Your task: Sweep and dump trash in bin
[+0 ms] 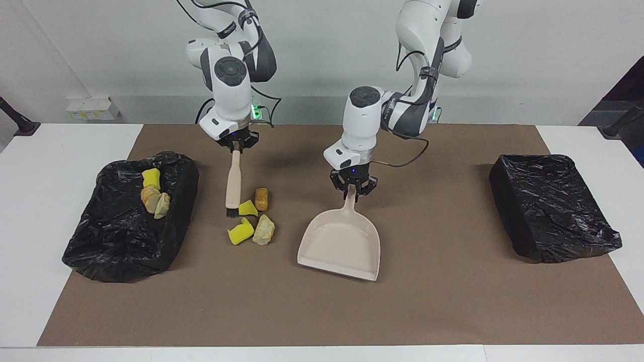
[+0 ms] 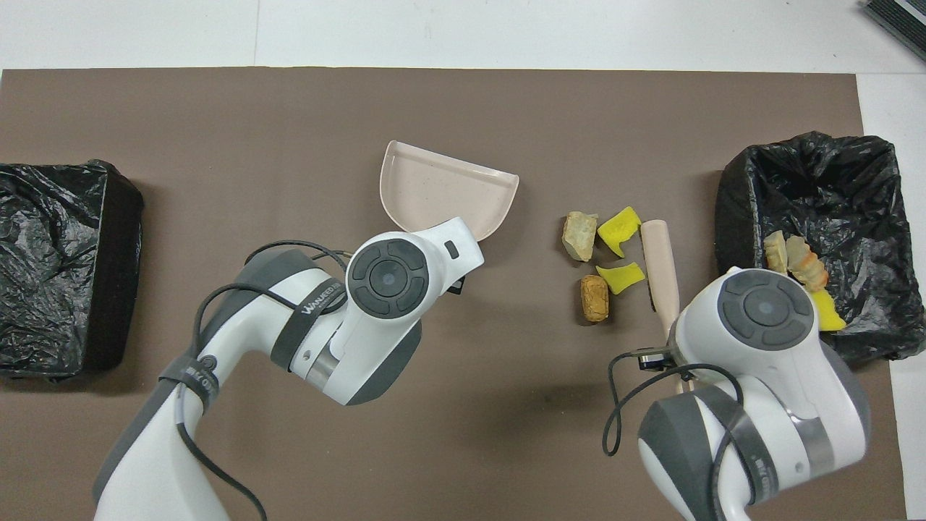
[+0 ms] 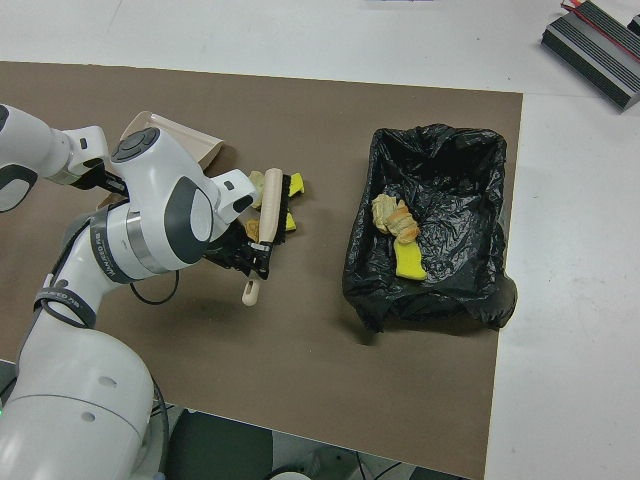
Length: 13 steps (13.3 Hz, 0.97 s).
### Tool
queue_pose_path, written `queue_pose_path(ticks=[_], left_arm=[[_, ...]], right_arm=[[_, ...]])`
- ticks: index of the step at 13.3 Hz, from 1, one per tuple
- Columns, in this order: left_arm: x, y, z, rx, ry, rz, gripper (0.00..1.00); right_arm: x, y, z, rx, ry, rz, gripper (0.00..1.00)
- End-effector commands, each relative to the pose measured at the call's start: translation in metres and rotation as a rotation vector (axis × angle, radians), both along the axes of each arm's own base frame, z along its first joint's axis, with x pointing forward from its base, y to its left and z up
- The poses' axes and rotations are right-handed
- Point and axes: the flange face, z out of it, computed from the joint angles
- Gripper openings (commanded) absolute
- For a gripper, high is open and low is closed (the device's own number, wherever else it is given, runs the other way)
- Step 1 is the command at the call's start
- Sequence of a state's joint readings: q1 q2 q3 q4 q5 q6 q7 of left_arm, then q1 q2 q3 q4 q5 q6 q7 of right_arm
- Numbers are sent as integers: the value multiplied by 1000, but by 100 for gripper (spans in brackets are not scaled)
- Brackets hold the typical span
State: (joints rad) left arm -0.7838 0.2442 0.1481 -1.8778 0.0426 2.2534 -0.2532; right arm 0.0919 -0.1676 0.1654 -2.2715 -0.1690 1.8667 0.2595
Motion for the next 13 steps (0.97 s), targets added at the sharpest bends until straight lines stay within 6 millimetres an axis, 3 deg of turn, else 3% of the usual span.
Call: queue_pose_path(ticks=[1, 3, 6, 9, 12, 13], left_arm=[[7, 39, 37, 45, 7, -148, 0], [12, 64, 45, 87, 42, -308, 0], [16, 88, 43, 140, 101, -441, 0], [15, 100, 40, 164, 131, -640, 0], [7, 101, 26, 171, 153, -710, 0], [10, 103, 24, 171, 140, -749, 0]], right_arm=[[10, -26, -15, -69, 52, 78, 0], [7, -22, -36, -88, 119, 118, 0], [1, -13, -39, -49, 156, 102, 0], [-4, 24, -57, 42, 198, 82, 0], [-1, 61, -49, 143, 201, -30, 0], [3, 65, -43, 140, 198, -62, 0]])
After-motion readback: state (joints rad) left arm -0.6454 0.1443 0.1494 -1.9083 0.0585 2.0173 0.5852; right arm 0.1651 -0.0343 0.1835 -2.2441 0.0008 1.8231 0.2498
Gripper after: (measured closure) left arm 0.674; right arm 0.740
